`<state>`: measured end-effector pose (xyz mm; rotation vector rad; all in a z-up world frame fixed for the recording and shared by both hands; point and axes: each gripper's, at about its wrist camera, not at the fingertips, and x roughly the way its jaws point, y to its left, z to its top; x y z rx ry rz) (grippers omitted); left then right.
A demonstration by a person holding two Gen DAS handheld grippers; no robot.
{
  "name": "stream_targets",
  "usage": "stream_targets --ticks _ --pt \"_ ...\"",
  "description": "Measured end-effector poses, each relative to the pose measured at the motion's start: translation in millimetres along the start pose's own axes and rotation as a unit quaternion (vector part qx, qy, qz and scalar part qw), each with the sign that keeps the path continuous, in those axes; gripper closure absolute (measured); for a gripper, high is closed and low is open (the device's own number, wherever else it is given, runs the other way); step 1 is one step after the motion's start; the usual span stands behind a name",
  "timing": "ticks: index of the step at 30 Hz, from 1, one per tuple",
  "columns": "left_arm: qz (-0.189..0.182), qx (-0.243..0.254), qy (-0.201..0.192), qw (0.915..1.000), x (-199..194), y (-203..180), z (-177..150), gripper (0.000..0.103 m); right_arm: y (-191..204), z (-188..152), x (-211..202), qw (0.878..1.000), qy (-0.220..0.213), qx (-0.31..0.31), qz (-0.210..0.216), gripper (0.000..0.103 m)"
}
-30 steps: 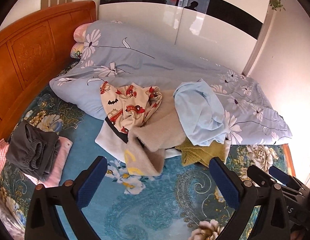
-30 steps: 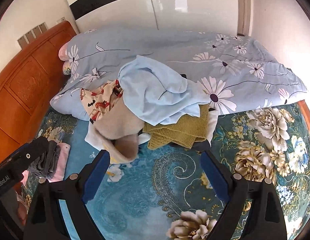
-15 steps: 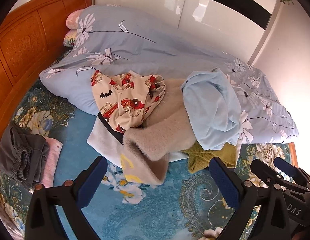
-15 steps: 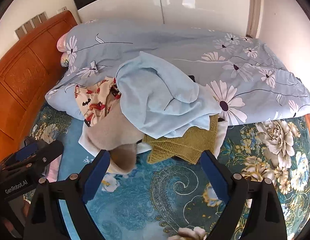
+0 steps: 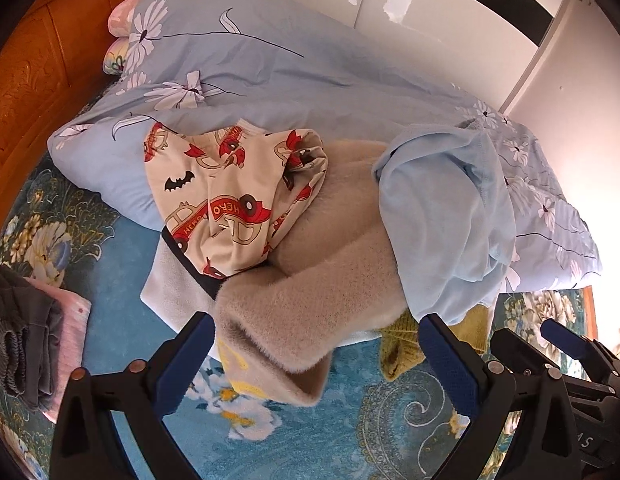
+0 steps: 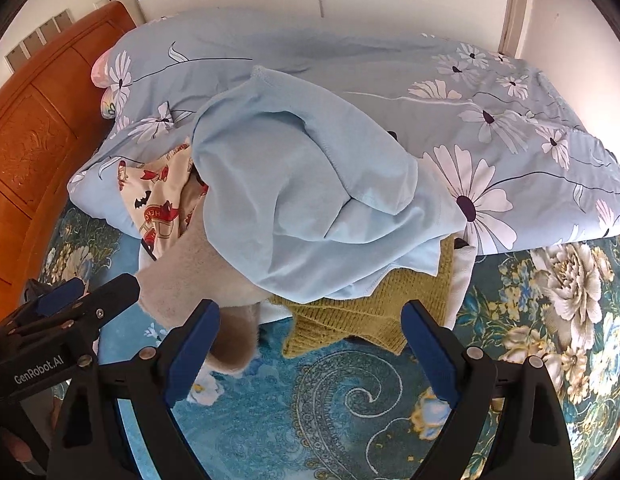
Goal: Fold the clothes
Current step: 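Reach both grippers into the clothes pile toward the light-blue cloth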
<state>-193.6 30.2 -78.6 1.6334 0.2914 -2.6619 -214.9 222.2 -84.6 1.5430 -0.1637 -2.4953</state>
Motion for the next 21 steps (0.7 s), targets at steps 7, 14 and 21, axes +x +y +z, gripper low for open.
stream_targets --ticks 7,14,21 --pt "-0.004 0.006 0.008 0.9999 23.2 -1.6 10.7 0.000 -5.5 10.9 19.5 1.000 0.008 0.001 0.006 0.011" --pt "-0.031 0.003 0.021 0.9993 44.1 -5.4 23.0 0.000 -11.8 19.1 34.3 1.000 0.017 0.001 0.009 0.011" --pt "-0.060 0.002 0.029 0.9978 56.2 -17.8 45.8 0.001 -19.0 24.5 37.5 1.000 0.019 0.000 0.008 0.011"
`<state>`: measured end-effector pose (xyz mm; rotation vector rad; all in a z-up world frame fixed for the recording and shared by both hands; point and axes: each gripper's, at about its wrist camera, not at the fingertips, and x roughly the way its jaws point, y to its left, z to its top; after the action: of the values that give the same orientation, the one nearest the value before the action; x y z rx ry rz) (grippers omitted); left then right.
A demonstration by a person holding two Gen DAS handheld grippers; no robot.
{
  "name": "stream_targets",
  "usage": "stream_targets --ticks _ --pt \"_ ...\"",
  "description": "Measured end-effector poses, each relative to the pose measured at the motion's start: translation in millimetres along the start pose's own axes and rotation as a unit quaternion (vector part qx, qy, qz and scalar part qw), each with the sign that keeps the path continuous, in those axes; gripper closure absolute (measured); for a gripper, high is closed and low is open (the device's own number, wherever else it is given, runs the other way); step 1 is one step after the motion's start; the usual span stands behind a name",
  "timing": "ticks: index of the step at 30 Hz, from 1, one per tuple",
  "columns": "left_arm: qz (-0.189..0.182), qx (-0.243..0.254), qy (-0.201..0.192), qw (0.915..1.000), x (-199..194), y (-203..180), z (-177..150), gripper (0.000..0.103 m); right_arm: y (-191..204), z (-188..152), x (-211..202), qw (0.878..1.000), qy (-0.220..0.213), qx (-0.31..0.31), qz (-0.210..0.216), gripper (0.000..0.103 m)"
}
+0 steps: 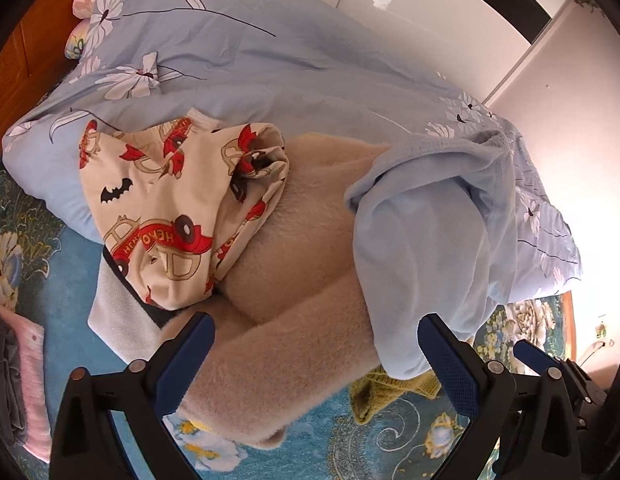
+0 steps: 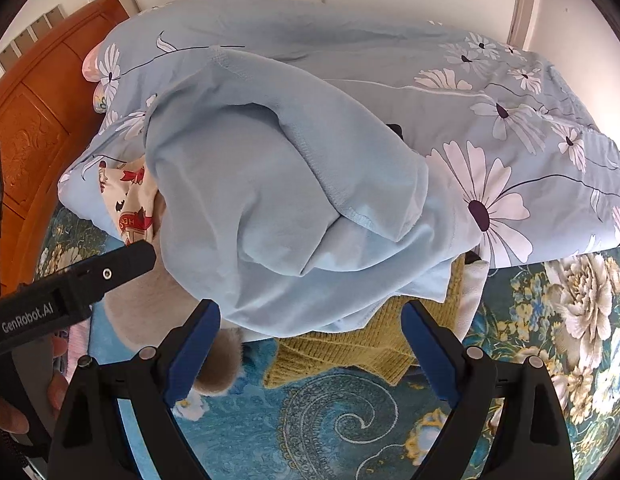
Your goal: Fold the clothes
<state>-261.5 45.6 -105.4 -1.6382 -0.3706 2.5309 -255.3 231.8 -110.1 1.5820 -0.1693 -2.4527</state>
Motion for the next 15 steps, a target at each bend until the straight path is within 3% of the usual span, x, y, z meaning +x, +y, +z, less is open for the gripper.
stream_targets --ticks 3,5,7,11,12,13,15 --pt "-0.013 0.025 -0.009 0.9996 -0.6 -13.7 12.3 0.002 -5.5 -1.3 -2.1 1.000 0.002 0.003 -0.002 0.011" --pt "-0.023 0.038 -0.017 0.9988 -1.9 -23.6 21.3 0.009 -9.7 -4.2 -4.8 1.000 0.004 0.005 -0.003 0.011" --pt "-0.025 0.048 -0.020 0.9984 -1.8 -32.3 30.4 0.026 -14.9 -9.1 -9.0 1.000 0.007 0.008 -0.002 0.011" --pt "-0.027 0.041 -0.013 0.9987 6.1 -40.7 48.6 0.043 -23.3 -25.3 -18.3 1.000 0.016 0.011 -0.010 0.011" --pt "-0.028 0.037 -0.012 0.9989 7.4 -41.9 52.3 0.060 -25.6 -30.0 -20.6 1.000 0.019 0.012 -0.012 0.011" --pt "-0.022 0.036 -0.012 0.9990 7.4 -43.7 55.4 0.092 -28.4 -34.5 -23.4 1.000 0.021 0.013 -0.015 0.011" --pt "-0.013 0.034 -0.017 0.9992 2.8 -46.8 59.0 0.098 -34.4 -43.3 -29.5 0.999 0.027 0.018 -0.021 0.011"
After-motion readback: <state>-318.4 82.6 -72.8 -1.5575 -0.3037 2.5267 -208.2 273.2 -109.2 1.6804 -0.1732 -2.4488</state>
